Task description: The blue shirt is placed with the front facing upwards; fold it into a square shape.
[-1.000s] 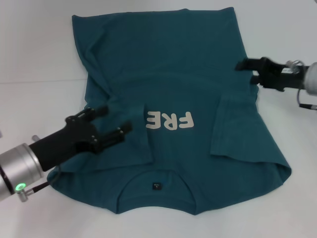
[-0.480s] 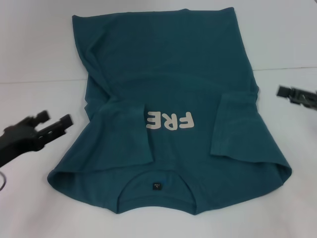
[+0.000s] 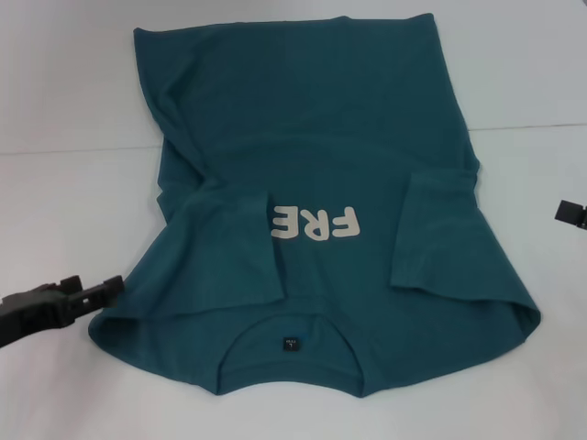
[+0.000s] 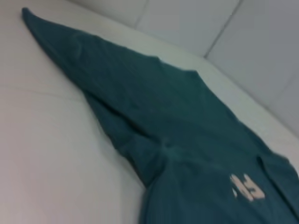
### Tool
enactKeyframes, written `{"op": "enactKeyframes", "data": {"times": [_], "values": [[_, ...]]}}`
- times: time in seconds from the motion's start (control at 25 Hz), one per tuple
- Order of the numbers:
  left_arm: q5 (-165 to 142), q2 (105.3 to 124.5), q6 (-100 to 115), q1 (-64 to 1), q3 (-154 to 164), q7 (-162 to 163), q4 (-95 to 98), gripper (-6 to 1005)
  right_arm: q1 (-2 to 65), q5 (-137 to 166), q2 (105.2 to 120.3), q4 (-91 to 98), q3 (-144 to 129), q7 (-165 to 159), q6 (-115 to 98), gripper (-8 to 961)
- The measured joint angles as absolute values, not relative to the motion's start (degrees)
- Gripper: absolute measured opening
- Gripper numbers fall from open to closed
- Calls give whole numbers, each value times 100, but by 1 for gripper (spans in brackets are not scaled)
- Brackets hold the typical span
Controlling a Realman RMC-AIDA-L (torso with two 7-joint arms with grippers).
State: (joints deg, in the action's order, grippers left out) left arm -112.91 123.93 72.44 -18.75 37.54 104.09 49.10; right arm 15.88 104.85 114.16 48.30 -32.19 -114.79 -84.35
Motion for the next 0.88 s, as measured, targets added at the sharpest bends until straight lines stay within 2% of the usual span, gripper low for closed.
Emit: {"op": "enactKeyframes", "data": {"times": [0.2,0.88], "values": [[-11393,12417,7180,-1859,4032,9961,4865,824,1627,10487,11360,4667,-3208,-11357,-8406,846],[-11706,12402,6605,-1915,4016,9336,4360,787,1757,10635,11395,4623,-3215,-11411,-8402,843]]}}
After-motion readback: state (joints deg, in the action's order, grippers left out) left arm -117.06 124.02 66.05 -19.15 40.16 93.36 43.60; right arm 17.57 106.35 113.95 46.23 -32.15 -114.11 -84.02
